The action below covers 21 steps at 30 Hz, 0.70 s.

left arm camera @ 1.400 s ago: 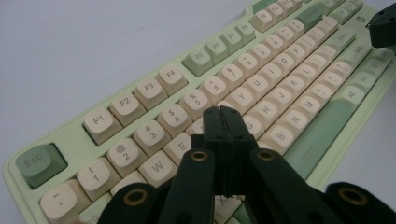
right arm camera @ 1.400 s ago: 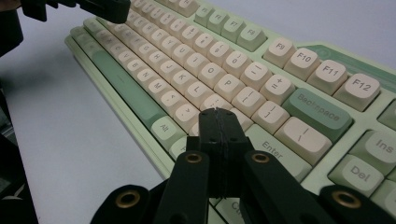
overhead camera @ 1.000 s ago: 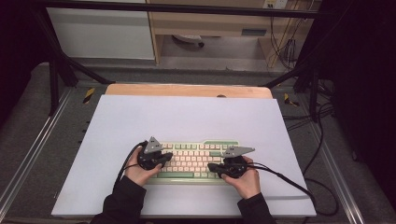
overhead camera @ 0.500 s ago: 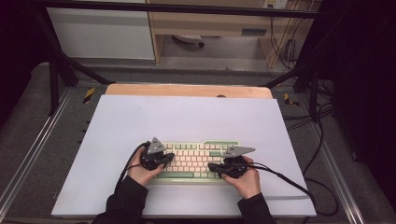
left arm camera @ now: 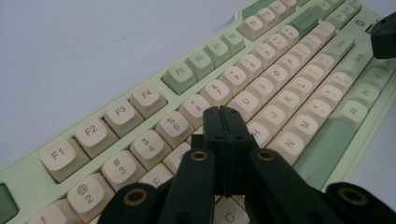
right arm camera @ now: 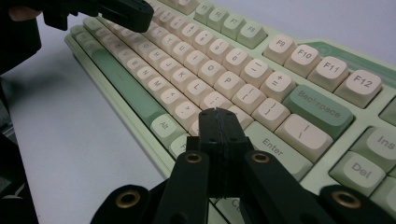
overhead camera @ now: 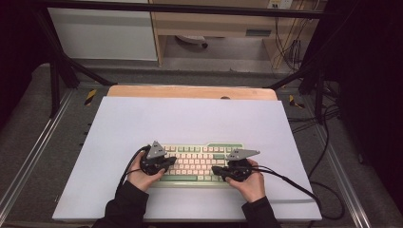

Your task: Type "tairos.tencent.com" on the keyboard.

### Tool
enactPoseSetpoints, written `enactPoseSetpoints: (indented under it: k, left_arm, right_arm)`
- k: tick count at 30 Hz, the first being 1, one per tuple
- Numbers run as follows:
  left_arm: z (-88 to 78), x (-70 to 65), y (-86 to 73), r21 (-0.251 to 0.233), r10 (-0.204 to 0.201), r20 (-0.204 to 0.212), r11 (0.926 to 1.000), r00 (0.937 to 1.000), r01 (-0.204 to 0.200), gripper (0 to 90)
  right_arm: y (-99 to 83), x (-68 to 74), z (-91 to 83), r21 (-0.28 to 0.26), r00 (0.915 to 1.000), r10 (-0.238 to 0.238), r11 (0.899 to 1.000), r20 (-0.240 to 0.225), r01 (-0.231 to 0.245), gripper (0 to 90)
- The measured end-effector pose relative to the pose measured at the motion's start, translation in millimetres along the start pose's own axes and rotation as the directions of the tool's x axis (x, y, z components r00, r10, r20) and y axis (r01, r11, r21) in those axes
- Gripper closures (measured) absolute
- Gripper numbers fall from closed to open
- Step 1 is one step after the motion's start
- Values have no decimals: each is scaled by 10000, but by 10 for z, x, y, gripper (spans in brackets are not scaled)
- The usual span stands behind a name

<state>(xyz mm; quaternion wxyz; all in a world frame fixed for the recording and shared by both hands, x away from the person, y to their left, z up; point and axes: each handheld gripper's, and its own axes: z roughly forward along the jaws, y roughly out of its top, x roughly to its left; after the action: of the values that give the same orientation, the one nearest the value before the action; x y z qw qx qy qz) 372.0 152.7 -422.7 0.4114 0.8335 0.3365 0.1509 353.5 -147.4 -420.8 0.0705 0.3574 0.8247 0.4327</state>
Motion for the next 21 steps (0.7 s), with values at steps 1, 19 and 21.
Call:
enactPoseSetpoints:
  k: [1, 19, 21]
  left_arm:
    - [-18, 1, -1, -16, 1, 12, 10000, 10000, -1, 900]
    - [-235, -3, -89, -131, 126, 17, 9998, 9999, -125, 900]
    - [-273, 14, -116, -149, 95, -24, 9998, 10000, -95, 900]
  right_arm:
    - [1, 0, -1, -3, 10000, 0, 10000, 3, 0, 900]
    - [16, 5, -9, -51, 10000, 70, 10000, -3, -70, 900]
    - [16, 11, -2, -59, 9999, 149, 9999, -18, -149, 900]
